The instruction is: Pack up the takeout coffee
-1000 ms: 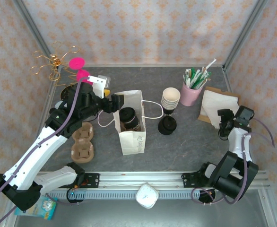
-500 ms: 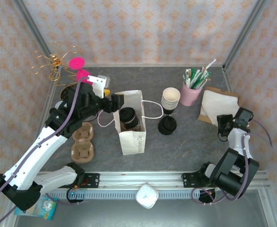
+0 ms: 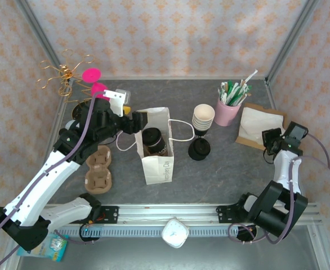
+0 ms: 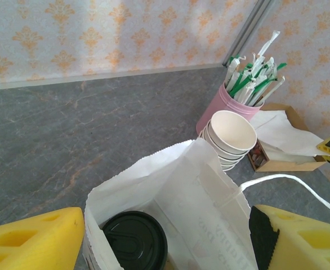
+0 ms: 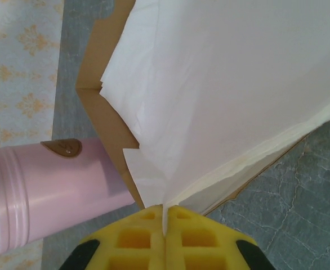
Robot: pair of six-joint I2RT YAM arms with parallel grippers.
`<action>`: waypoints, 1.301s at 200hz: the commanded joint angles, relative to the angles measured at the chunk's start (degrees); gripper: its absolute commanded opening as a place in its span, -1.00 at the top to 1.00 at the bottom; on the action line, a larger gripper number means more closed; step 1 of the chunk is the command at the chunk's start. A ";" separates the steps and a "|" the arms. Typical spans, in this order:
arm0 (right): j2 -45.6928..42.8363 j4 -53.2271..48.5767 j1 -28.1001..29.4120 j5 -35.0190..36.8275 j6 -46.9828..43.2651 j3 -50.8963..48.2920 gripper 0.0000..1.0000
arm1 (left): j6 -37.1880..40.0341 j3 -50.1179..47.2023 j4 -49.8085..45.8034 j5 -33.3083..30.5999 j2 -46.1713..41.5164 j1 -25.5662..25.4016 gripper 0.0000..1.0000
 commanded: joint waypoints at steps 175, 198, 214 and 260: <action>-8.19 -13.85 3.43 -11.60 -1.71 27.64 1.00 | 4.05 5.00 3.96 0.20 1.48 -1.43 -0.57; -8.47 -14.49 7.44 -12.57 -0.52 31.02 1.00 | 6.86 7.07 4.59 0.52 2.82 -3.84 -0.56; -8.38 -15.06 9.91 -13.89 0.03 33.07 1.00 | 9.83 9.60 4.65 0.10 4.36 -6.27 -0.56; -8.19 -17.40 20.77 -13.61 0.94 38.09 1.00 | 19.32 14.83 7.81 -0.96 10.68 -13.03 -0.62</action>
